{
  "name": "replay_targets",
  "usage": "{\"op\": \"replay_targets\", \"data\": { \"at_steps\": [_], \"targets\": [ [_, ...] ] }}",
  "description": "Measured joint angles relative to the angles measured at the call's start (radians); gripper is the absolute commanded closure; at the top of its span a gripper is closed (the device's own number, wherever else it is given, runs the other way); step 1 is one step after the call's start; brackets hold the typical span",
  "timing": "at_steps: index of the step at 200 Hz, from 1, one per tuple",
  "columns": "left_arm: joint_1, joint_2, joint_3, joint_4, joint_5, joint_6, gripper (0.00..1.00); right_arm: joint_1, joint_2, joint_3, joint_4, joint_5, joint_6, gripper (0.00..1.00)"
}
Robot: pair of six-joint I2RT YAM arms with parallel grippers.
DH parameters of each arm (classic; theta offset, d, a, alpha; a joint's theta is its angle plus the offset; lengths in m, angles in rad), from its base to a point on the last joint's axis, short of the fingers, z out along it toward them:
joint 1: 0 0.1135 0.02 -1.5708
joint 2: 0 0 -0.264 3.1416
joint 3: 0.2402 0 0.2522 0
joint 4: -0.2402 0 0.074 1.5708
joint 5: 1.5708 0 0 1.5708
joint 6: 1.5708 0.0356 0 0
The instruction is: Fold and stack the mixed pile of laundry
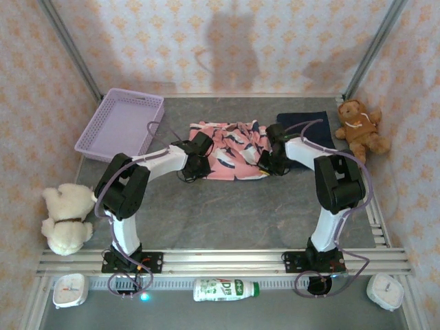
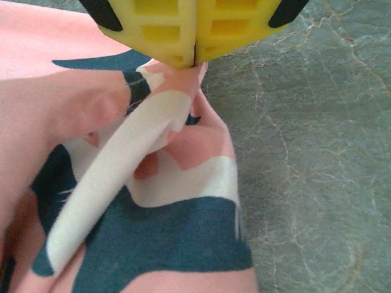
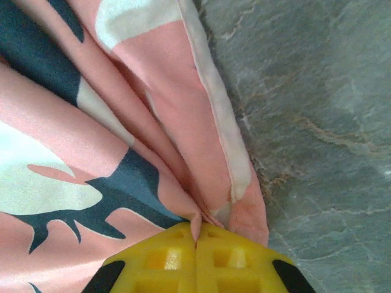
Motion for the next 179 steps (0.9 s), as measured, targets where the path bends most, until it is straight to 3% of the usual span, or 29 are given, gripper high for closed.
{"op": "replay_targets", "data": {
  "at_steps": [13,25,41,59,82,126,179],
  "targets": [
    [0.0,0.0,0.0,-0.002,0.0,0.002,1.0,-0.005,0.0,0.0,0.0,-0.011,-0.009,0.92],
    [0.0,-0.004,-0.001,-0.015,-0.005,0.005,1.0,-0.007,-0.005,0.0,-0.001,-0.021,-0.019,0.67],
    [0.006,-0.021,-0.001,-0.072,-0.029,0.018,0.8,-0.016,-0.025,0.0,-0.016,-0.013,-0.048,0.34],
    [0.015,-0.06,0.017,-0.134,-0.049,0.046,0.59,-0.027,-0.061,0.017,-0.045,-0.002,-0.087,0.16],
    [0.038,-0.088,0.108,-0.175,-0.057,0.066,0.54,-0.03,-0.063,0.104,-0.077,0.013,-0.156,0.01],
    [0.079,-0.043,0.258,-0.174,-0.056,0.089,0.54,-0.029,0.069,0.325,-0.103,0.045,-0.266,0.01],
    [0.115,-0.002,0.189,-0.174,-0.044,0.088,0.54,-0.022,0.27,0.454,-0.125,0.064,-0.333,0.01]
  ]
}}
